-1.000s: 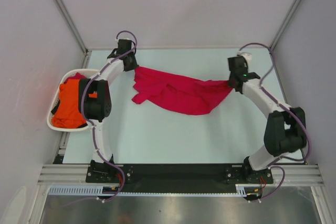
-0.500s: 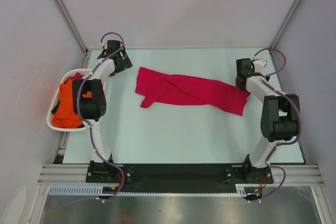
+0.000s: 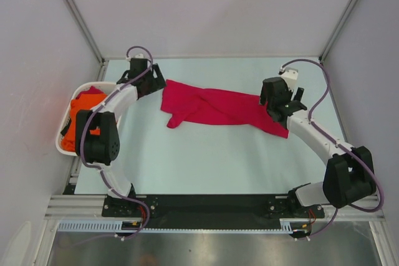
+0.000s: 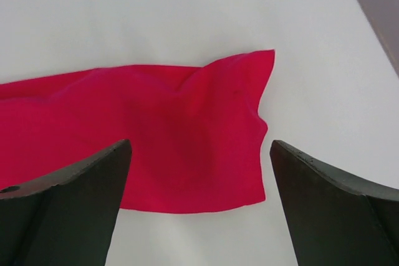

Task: Fold and stack the t-shirts
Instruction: Flatten out the tshirt

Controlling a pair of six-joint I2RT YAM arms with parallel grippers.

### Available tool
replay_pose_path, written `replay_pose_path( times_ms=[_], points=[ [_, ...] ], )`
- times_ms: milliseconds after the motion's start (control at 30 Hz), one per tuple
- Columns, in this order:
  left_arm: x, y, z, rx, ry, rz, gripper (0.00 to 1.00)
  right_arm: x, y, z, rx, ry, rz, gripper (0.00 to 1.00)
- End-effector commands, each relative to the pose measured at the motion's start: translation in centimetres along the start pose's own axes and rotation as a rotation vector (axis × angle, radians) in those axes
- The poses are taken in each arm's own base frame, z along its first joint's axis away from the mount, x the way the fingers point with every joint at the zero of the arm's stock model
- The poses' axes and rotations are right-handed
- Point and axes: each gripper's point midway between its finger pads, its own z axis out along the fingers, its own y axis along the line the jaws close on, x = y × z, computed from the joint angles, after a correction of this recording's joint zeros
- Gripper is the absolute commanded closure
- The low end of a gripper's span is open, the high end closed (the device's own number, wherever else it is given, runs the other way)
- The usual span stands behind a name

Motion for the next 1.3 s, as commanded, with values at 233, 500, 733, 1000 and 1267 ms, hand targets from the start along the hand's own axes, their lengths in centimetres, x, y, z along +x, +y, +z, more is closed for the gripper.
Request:
replay_pose_path(
  times_ms=[233,500,733,1000,1267],
  points=[
    [10.2,-5.6,1.5,0.172,0.183,0.101,0.15,4.3,2.4,0.6,-0.114,0.116,-0.027,0.0],
    [13.2,-6.6,2.6,0.131,0.25,0.155,0.2,5.0,3.4,0.9,-0.146,0.149,-0.04,0.0],
    [12.3,-6.2,2.9,0.07,0.228,0.15,1.0,6.1,4.4,0.7,-0.196,0.21,-0.087,0.02],
    [6.4,-6.3,0.1,0.005,0.067,0.175,1.0,11.0,6.6,0.1,-0.23,0.363,-0.258,0.01],
    [2.7,-8.0,-0.5,0.008,0.006,0.185,1.0,14.2,7.6,0.4,-0.029,0.379,-0.543,0.01]
  ],
)
